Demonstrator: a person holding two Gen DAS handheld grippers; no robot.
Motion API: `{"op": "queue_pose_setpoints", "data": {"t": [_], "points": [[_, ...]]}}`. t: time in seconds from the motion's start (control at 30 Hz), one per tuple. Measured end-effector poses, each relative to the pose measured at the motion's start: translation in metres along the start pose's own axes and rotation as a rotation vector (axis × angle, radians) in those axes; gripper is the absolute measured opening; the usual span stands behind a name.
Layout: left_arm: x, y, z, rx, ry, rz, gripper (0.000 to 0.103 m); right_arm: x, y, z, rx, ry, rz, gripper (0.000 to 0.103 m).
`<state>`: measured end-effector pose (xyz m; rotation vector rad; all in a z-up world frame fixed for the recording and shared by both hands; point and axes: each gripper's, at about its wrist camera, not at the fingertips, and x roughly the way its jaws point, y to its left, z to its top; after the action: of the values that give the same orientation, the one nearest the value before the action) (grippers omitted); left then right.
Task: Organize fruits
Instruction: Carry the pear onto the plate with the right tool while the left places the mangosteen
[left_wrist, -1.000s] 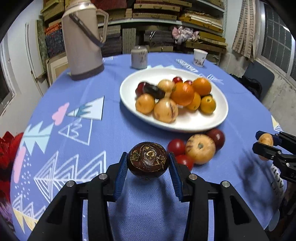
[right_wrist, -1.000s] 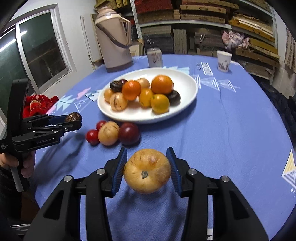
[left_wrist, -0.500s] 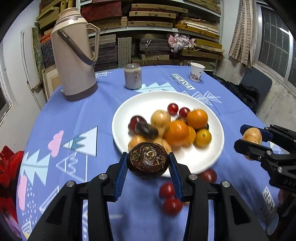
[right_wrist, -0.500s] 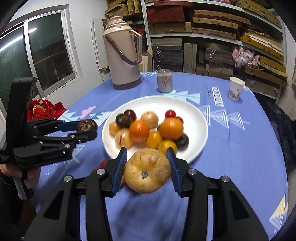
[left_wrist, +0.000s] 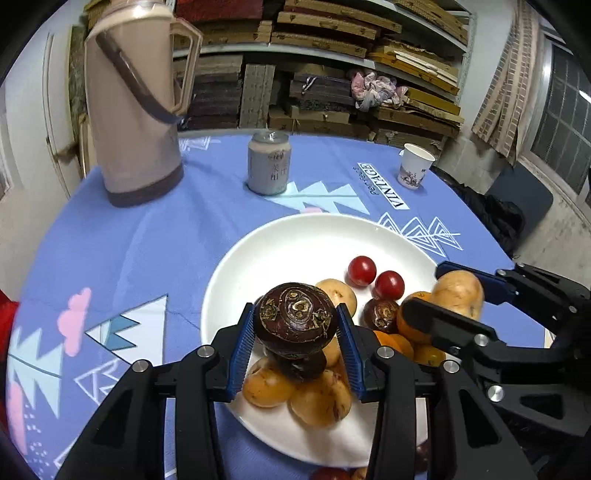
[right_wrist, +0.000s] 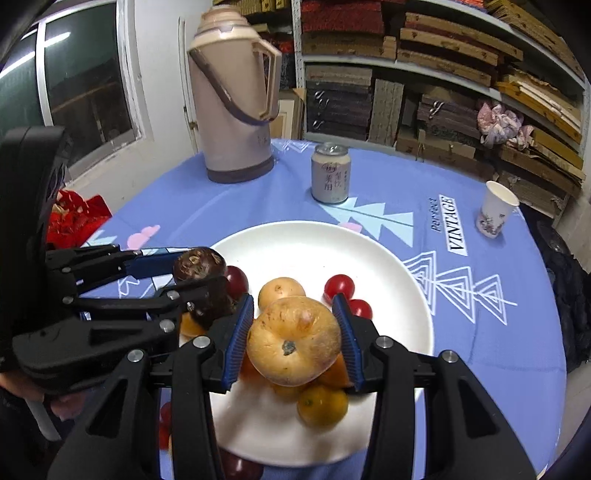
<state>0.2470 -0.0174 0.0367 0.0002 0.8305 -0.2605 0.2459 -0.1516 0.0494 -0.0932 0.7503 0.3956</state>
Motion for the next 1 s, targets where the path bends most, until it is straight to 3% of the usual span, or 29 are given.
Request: {"op": "queue_pose_setpoints", "data": {"t": [0.2,0.3,0.37,0.43,0.67,0.93,1.0], "points": [[0.010,0.012,0.001,-0.040,0.017,-0.005,0.045,0.027,-0.007,0.008,0.026,0.015,0.017,0.044],[0.019,0.024,-0.001,-0.116,0.067,-0.030,0.067,0.033,-0.010,0.007,0.034,0.019,0.010,0.044],[0.021,0.033,-0.003,-0.170,0.079,-0.097,0.070,0.029,-0.013,0.003,0.047,0.003,0.006,0.047],[0.016,0.035,-0.004,-0.183,0.061,-0.099,0.073,0.018,-0.018,0.000,0.065,-0.031,0.013,0.049],[-0.015,0.028,-0.008,-0.123,-0.113,0.028,0.079,-0.039,-0.025,-0.040,0.130,-0.106,0.028,0.064],[-0.050,0.002,-0.030,-0.046,-0.119,0.027,0.080,-0.080,-0.019,-0.097,0.182,-0.089,0.053,0.070],[-0.062,-0.006,-0.040,-0.013,-0.132,0.038,0.085,-0.085,-0.016,-0.106,0.190,-0.085,0.067,0.070]]}}
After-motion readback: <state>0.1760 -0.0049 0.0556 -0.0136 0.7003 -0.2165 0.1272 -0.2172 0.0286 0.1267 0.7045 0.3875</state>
